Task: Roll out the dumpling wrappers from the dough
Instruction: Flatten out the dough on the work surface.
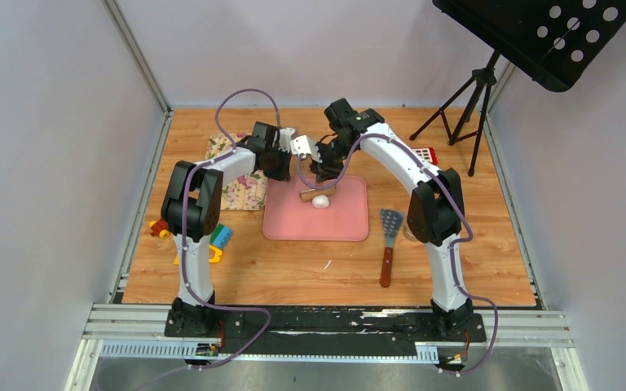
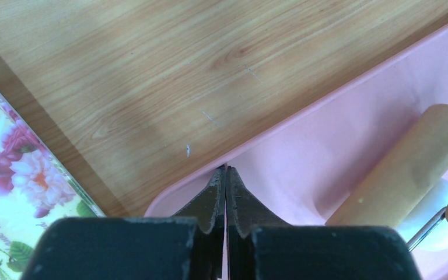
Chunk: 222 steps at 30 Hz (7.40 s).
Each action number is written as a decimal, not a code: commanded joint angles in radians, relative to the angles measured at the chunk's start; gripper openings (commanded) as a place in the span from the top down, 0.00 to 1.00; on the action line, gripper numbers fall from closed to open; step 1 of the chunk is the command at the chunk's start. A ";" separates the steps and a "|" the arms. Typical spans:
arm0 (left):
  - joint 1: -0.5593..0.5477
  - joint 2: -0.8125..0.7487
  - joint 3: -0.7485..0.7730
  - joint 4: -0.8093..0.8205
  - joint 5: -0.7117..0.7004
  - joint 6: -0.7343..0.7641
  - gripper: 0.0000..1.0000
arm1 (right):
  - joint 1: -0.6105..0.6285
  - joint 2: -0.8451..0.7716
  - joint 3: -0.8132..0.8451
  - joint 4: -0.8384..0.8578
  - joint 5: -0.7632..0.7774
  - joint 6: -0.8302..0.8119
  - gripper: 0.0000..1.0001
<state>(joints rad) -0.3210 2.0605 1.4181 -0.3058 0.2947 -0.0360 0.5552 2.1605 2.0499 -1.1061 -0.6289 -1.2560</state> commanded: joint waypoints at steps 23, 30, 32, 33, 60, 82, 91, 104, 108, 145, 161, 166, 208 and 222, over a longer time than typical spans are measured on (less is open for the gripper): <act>-0.004 -0.009 -0.008 -0.010 -0.035 0.019 1.00 | 0.045 -0.411 -0.202 0.109 0.061 0.269 1.00; -0.004 -0.011 -0.006 -0.012 -0.037 0.018 1.00 | 0.067 -0.510 -0.430 0.225 0.071 0.343 1.00; -0.005 -0.010 -0.006 -0.012 -0.035 0.017 1.00 | 0.071 -0.520 -0.468 0.269 0.083 0.361 1.00; -0.004 -0.010 -0.005 -0.012 -0.035 0.017 1.00 | 0.072 -0.521 -0.480 0.292 0.092 0.372 1.00; -0.004 -0.014 -0.011 -0.009 -0.037 0.019 1.00 | 0.101 -0.418 -0.521 0.345 0.146 0.411 1.00; -0.004 -0.016 -0.010 -0.010 -0.034 0.020 1.00 | 0.100 -0.454 -0.380 0.247 0.105 0.411 1.00; -0.004 -0.019 -0.011 -0.010 -0.036 0.021 1.00 | 0.100 -0.370 -0.425 0.250 0.172 0.380 1.00; -0.004 -0.016 -0.010 -0.010 -0.038 0.022 1.00 | 0.100 -0.338 -0.431 0.254 0.196 0.360 1.00; -0.004 -0.015 -0.010 -0.009 -0.038 0.021 1.00 | 0.100 -0.364 -0.434 0.271 0.199 0.373 1.00; -0.004 -0.016 -0.009 -0.011 -0.038 0.020 1.00 | 0.124 -0.432 -0.521 0.293 0.175 0.333 1.00; -0.004 -0.018 -0.009 -0.010 -0.040 0.020 1.00 | 0.141 -0.448 -0.557 0.276 0.181 0.327 1.00; -0.005 -0.019 -0.009 -0.010 -0.041 0.020 1.00 | 0.144 -0.447 -0.569 0.256 0.181 0.326 1.00; -0.004 0.035 0.008 -0.028 -0.086 -0.002 1.00 | 0.147 -0.442 -0.655 0.180 0.126 0.277 1.00; -0.004 0.032 0.010 -0.030 -0.083 0.001 1.00 | 0.147 -0.424 -0.644 0.144 0.137 0.248 1.00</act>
<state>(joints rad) -0.3275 2.0590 1.4200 -0.3103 0.2676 -0.0399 0.6930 1.7073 1.4296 -0.8257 -0.4744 -1.0054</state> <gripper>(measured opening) 0.006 0.332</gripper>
